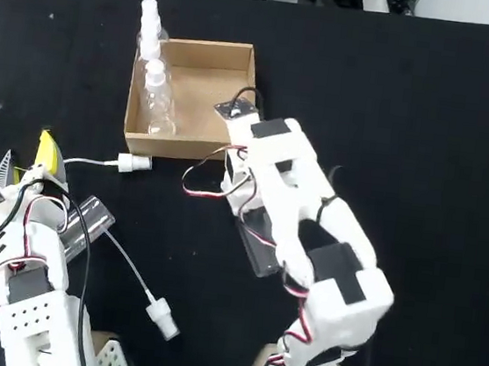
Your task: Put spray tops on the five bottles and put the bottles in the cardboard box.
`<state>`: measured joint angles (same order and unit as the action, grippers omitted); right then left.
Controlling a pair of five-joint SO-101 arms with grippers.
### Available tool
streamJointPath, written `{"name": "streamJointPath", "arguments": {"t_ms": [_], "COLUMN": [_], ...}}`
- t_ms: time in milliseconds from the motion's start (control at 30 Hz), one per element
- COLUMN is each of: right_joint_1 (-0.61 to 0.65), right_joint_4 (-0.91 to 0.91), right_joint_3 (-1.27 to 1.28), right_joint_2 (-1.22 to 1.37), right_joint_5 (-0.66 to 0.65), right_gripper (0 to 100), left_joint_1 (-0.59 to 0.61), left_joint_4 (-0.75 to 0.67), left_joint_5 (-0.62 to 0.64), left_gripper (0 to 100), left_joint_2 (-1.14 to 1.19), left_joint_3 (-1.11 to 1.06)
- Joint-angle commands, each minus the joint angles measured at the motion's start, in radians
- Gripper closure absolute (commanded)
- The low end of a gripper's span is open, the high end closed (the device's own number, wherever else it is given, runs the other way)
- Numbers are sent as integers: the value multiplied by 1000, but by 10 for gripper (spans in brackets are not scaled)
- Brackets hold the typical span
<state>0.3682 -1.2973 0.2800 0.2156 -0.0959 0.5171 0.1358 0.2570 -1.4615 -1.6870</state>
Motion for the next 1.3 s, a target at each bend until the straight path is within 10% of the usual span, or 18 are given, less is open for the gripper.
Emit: {"name": "streamJointPath", "arguments": {"t_ms": [0, 800, 1267], "right_joint_1": [-18, -129, -135], "right_joint_4": [-8, 118, 218], "right_joint_3": [30, 387, 521], "right_joint_2": [-140, -828, -1029], "right_joint_5": [-15, -17, -6], "right_gripper": [985, 986, 987], "left_joint_1": [1, 1, -45], "left_joint_4": [-3, 6, 460], "left_joint_5": [-11, -49, -189], "left_gripper": [791, 791, 791], "left_joint_2": [-15, -5, -5], "left_joint_3": [-13, 13, 309]}}
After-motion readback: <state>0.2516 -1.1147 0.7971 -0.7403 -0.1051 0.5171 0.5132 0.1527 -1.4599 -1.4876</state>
